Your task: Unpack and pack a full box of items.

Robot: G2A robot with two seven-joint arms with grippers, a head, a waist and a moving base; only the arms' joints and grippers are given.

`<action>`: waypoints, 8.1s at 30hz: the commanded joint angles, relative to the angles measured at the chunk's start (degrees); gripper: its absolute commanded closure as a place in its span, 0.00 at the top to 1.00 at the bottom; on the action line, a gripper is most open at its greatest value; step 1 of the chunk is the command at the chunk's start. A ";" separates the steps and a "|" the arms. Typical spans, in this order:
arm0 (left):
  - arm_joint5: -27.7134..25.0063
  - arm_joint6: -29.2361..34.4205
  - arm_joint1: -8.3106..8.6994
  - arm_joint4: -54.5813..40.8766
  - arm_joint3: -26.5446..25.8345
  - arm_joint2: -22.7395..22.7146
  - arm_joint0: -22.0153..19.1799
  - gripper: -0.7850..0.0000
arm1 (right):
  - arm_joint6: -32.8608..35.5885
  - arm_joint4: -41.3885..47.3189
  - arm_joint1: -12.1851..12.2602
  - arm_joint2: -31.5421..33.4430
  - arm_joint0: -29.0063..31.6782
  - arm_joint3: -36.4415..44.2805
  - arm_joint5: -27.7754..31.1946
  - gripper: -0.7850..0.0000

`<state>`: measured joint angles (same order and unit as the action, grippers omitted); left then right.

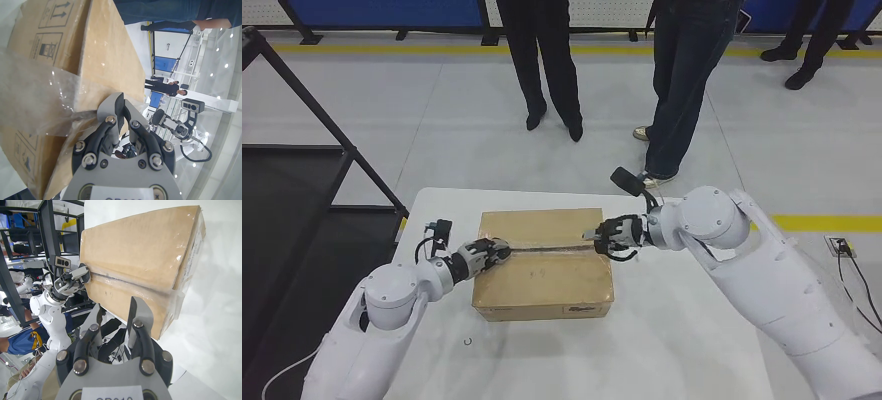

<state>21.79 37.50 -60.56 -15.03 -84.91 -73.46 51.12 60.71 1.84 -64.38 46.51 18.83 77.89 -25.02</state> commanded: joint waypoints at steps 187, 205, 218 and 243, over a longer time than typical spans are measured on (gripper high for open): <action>-3.85 0.71 2.99 -11.11 -0.20 -20.45 14.12 1.00 | -7.97 -14.87 -9.17 18.82 17.11 -1.57 -4.87 0.00; -3.85 0.71 2.99 -11.11 -0.20 -20.45 14.12 1.00 | -8.71 -13.21 -8.50 19.86 17.85 -3.45 -4.39 0.00; -3.85 0.71 2.99 -11.11 -0.20 -20.45 14.12 1.00 | -8.79 -10.84 -8.91 18.02 15.71 -9.31 -2.45 0.00; -6.40 -6.04 1.98 -12.53 -4.90 -15.48 13.10 0.00 | -15.61 -8.31 -6.69 26.10 24.77 3.21 -2.44 0.00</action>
<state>15.38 31.48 -58.58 -27.56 -89.81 -88.91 64.21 45.12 -6.42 -71.14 72.46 43.38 80.92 -27.47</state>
